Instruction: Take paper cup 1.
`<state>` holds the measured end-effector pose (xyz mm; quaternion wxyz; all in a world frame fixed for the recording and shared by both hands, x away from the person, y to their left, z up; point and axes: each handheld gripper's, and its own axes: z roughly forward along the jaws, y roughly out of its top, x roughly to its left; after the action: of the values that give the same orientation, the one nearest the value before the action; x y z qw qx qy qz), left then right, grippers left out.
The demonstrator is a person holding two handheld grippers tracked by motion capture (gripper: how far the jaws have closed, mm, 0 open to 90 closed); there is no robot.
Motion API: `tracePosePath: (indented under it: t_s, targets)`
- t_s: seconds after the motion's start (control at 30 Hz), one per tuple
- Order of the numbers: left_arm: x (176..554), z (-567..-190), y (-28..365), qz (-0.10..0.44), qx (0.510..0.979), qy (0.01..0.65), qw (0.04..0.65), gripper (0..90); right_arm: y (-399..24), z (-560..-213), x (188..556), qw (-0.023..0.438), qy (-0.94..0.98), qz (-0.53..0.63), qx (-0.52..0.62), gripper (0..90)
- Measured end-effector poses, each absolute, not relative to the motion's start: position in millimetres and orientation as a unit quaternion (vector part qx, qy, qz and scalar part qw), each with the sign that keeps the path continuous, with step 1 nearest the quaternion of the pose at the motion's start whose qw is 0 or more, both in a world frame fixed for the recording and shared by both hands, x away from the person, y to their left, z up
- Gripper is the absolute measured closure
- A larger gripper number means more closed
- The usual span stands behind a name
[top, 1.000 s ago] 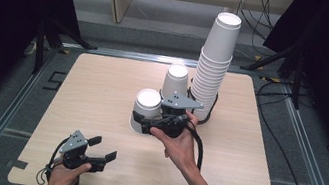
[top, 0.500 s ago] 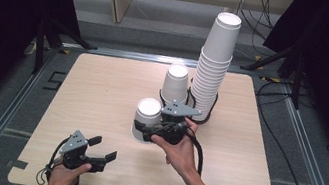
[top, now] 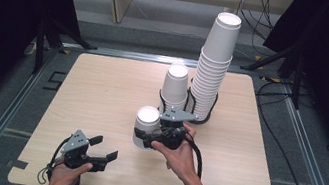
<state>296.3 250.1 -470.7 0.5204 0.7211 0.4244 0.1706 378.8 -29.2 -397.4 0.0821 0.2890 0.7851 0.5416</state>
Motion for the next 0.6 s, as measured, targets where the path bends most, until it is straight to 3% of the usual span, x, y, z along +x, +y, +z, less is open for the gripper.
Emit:
tracePosePath:
  t_s: [0.6]
  targets:
    - [298.2, -471.0, 246.9, 0.166, 0.721, 0.422, 0.524, 14.4, -30.1, -400.3, 375.0, 0.072, 0.787, 0.539, 0.292, 19.3]
